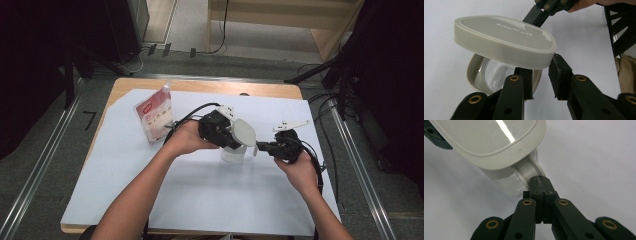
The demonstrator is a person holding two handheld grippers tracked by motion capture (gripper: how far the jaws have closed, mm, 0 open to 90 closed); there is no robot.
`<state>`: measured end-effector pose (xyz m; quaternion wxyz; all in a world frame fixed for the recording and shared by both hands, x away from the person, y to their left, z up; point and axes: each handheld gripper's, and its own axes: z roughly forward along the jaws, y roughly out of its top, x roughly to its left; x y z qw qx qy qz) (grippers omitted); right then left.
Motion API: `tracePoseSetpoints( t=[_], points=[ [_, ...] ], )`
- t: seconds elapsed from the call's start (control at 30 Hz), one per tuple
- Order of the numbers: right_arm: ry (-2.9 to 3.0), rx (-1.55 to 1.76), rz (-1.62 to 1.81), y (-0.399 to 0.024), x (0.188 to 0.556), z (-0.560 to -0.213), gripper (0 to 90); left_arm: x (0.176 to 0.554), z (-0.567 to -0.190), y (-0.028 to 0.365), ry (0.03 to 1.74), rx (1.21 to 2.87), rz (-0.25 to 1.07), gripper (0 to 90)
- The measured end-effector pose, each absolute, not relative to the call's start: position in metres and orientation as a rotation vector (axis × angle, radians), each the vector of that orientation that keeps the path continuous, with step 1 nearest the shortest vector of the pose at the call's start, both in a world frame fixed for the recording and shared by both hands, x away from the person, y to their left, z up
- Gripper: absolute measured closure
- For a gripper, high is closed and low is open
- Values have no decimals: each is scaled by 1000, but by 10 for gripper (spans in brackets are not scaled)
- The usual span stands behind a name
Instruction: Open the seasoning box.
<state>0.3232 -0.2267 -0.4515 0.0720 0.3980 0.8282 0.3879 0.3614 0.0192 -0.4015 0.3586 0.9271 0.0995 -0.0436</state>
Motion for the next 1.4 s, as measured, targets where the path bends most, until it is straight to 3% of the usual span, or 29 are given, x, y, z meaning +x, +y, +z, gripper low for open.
tracePoseSetpoints(
  t=[0.3, 0.77, 0.9, 1.2, 1.4],
  points=[
    [2482, 1223, 1203, -228, 323, -451, 900, 361, -392, 11, 254, 2354, -136, 889],
    [2480, 1242, 1226, -231, 321, -453, 900, 359, -388, -6, 249, 2381, -138, 888],
    [2474, 1232, 1241, -233, 318, -452, 900, 359, -387, -2, 271, 2369, -134, 858],
    [2501, 1210, 1257, -230, 306, -453, 900, 359, -382, 11, 309, 2339, -115, 658],
    [2526, 1213, 1232, -225, 307, -459, 900, 358, -386, 21, 342, 2342, -90, 595]
  ],
)
